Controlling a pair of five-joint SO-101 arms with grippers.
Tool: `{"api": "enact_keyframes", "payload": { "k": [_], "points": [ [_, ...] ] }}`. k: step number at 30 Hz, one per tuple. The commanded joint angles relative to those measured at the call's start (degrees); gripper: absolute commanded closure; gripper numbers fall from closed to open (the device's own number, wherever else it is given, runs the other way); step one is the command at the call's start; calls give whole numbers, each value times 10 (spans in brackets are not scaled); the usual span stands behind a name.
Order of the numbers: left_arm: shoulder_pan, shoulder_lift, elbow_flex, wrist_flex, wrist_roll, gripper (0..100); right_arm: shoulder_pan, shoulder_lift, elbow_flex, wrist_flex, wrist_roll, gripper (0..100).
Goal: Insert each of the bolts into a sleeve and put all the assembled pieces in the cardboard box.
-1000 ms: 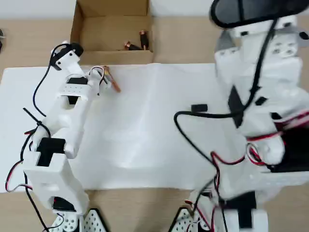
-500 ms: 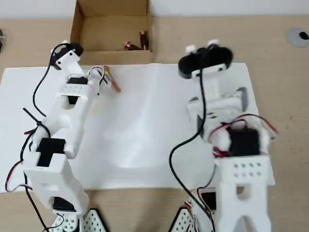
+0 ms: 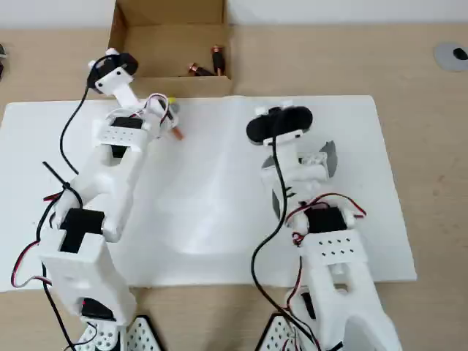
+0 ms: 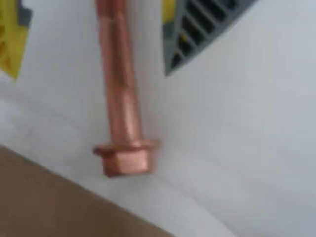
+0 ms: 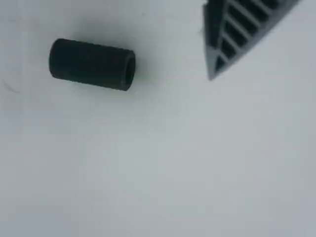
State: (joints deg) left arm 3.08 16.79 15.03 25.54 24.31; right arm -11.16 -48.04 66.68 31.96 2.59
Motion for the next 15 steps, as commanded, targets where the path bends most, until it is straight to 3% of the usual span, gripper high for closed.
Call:
{"api": "enact_keyframes", "payload": {
  "k": [1,7,15],
  "points": [
    [4,-2,-33,-12,-6,797,-8,-15,0,-15,-5,562],
    [1,22,-50,0,-4,797,4,-15,0,-23,-5,562],
    [-22,38,-149,127,7,797,25,-15,1,-23,-5,562]
  ]
}}
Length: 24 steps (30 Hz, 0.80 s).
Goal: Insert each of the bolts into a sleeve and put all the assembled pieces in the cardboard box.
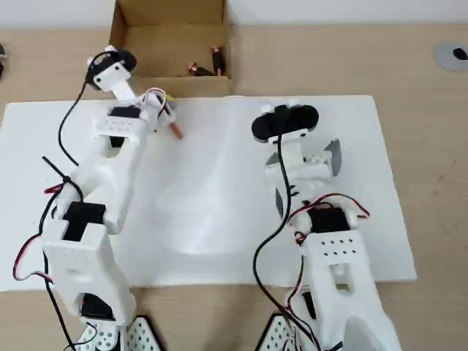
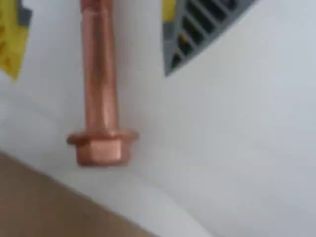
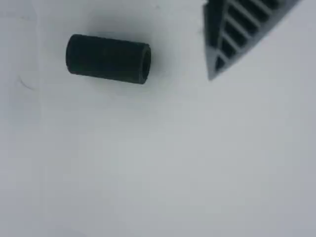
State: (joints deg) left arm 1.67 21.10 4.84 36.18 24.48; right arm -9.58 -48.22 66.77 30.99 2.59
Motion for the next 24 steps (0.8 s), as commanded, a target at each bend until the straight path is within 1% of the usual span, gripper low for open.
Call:
{"api": "enact_keyframes", "payload": {
  "k": [1,8,20,22,24],
  "points": [
    [-8,-5,-48,20,5,797,8,-14,0,-13,-5,562],
    [4,45,-82,26,4,796,8,-14,1,-13,-5,562],
    [8,116,-173,99,4,797,10,-14,3,-11,-5,562],
    [7,125,-185,111,4,809,10,-14,3,-11,-5,562],
    [7,131,-193,113,4,842,10,-14,3,-11,-5,562]
  ]
}}
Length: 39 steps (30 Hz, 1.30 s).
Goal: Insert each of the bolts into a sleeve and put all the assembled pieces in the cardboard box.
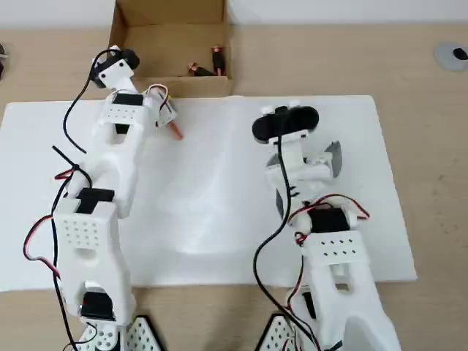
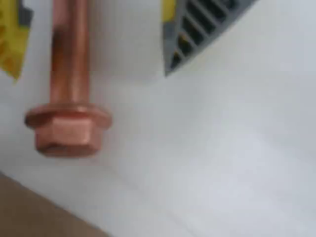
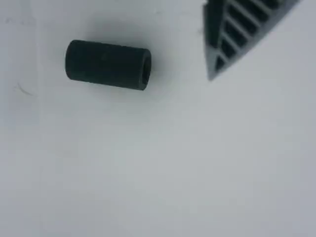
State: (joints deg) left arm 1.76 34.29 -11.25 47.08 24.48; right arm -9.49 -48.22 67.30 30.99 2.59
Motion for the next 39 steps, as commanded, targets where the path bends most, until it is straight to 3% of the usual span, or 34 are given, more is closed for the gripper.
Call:
{"api": "enact_keyframes", "payload": {
  "k": [1,9,19,24,27,32,39],
  "points": [
    [6,1,-33,4,4,862,9,-14,-2,-10,-5,562],
    [5,2,-30,4,4,991,9,-14,-2,-10,-5,562],
    [4,0,-33,32,4,990,15,-14,-2,-9,-1,562],
    [3,-2,-33,43,4,989,88,-14,-61,58,25,563],
    [2,-2,-34,45,4,988,109,-11,-137,153,83,563],
    [2,-2,-34,45,4,988,111,-11,-210,225,222,564],
    [2,-2,-34,47,4,988,98,0,-226,311,513,561]
  ]
}}
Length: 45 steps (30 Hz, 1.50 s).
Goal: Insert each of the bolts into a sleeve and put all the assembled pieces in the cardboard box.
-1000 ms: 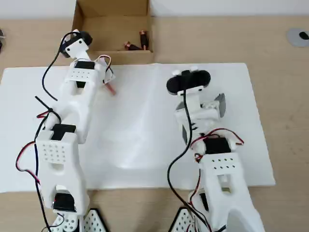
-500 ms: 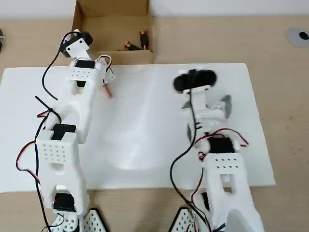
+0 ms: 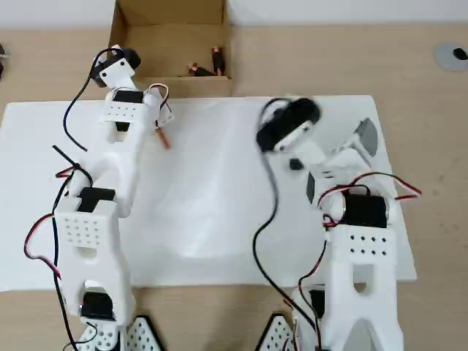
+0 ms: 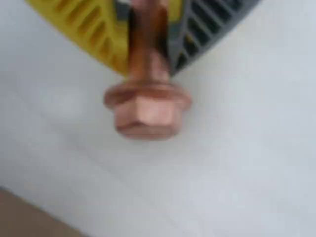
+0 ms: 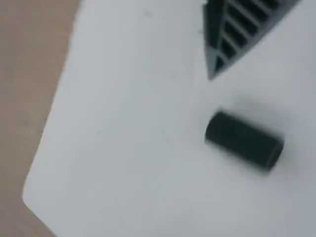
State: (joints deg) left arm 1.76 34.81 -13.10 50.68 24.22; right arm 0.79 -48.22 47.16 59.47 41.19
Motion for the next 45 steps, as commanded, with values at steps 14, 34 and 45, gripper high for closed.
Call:
{"api": "enact_keyframes", "payload": {
  "k": [14,34,45],
  "points": [
    [2,-7,-16,11,6,988,29,288,-122,-6,220,563],
    [-9,-7,-16,10,10,988,15,444,-201,16,251,563],
    [-9,-7,-16,11,10,988,-23,562,-342,79,266,563]
  ]
}}
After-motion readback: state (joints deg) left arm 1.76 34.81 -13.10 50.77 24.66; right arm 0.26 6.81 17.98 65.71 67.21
